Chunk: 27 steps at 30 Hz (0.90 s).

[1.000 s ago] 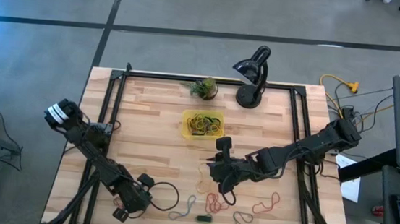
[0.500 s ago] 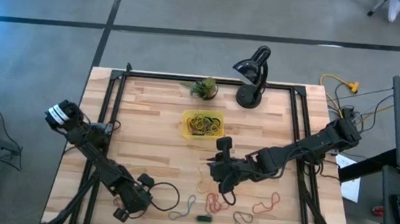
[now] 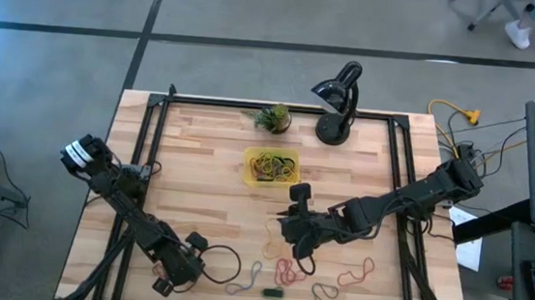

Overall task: Pick and place rubber bands into bin
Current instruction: Put the purple rubber band in the yellow bin

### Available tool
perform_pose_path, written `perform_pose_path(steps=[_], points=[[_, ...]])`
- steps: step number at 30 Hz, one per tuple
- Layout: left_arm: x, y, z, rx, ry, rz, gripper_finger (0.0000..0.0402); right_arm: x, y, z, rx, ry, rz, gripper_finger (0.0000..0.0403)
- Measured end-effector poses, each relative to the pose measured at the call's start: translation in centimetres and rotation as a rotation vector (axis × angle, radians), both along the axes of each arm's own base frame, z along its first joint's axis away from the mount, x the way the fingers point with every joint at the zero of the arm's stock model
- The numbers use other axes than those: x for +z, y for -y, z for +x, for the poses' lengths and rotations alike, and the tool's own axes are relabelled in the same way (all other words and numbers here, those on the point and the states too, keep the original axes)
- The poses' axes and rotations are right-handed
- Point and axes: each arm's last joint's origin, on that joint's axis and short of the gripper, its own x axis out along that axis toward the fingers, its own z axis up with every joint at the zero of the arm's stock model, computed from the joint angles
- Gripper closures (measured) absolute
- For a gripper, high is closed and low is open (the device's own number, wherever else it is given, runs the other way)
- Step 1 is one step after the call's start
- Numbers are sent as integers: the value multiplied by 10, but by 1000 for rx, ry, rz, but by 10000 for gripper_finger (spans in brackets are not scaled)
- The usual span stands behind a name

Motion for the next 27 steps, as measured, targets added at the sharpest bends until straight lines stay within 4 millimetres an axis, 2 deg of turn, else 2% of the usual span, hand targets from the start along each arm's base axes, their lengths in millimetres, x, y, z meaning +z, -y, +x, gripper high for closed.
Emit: perform_pose_path(steps=[5,11,15,22,27], points=[[2,-1,-1,-21,23,17,401,0,0,0,0,-2,-1,346],[20,-2,1,-1,113,132,401,0,0,0,0,-2,-1,346],[25,-2,3,1,130,160,402,0,0,0,0,-3,-1,346],[33,-1,8,12,259,284,402,0,0,0,0,-3,-1,346],[33,0,7,-17,220,237,402,0,0,0,0,-3,-1,346]])
